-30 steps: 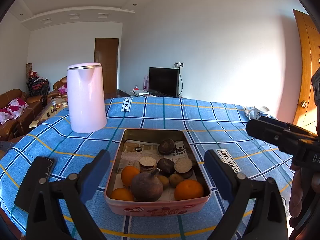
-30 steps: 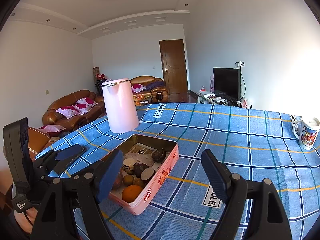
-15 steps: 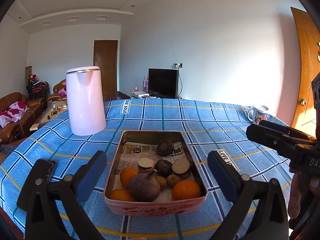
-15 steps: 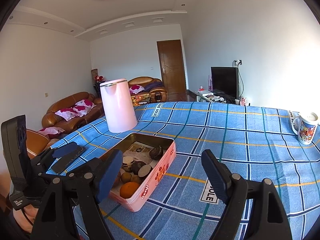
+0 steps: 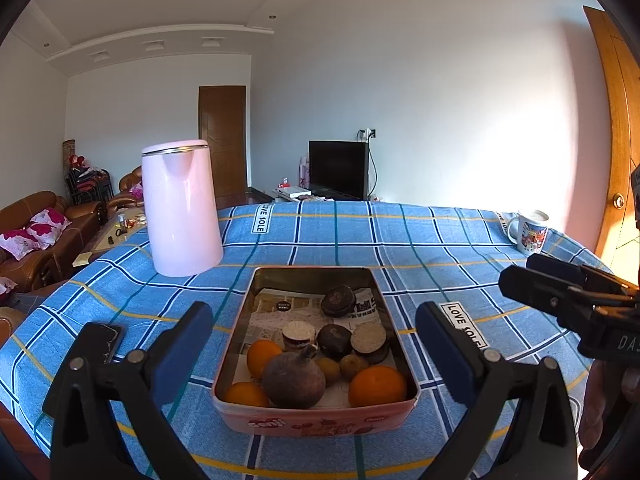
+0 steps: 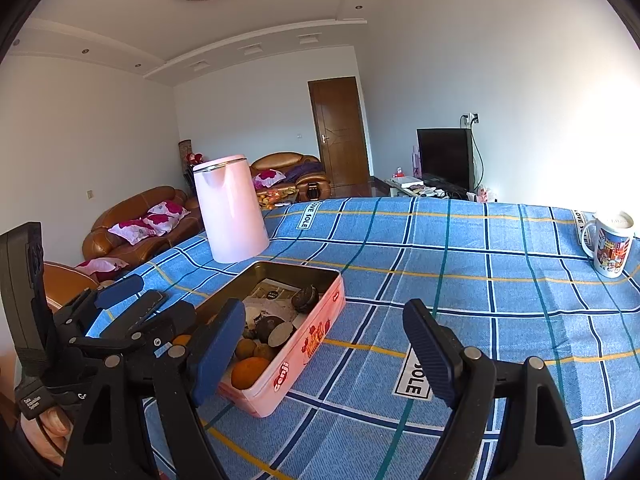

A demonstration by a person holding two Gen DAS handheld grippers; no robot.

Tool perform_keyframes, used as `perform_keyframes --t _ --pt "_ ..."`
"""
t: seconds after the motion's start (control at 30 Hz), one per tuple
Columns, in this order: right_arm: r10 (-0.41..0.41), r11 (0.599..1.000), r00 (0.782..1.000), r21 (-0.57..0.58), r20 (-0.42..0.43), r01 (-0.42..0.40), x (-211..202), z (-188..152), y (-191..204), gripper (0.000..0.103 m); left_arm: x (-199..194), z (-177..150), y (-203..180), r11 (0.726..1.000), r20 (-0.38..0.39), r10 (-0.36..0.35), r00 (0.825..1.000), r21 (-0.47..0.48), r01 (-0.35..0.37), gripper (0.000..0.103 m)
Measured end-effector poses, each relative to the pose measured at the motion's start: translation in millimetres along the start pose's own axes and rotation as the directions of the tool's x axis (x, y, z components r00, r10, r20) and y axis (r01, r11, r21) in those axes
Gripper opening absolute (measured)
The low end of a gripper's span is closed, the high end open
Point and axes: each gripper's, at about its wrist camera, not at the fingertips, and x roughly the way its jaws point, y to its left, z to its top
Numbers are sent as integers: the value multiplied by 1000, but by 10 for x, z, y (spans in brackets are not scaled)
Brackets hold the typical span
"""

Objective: Organize fruits

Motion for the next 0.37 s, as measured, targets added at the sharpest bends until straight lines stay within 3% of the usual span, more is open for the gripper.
perform_keyframes --t 0.37 --pt "-21 1000 1000 9 -21 21 31 -54 -130 82 11 -27 13 1000 -17 -29 999 -5 29 103"
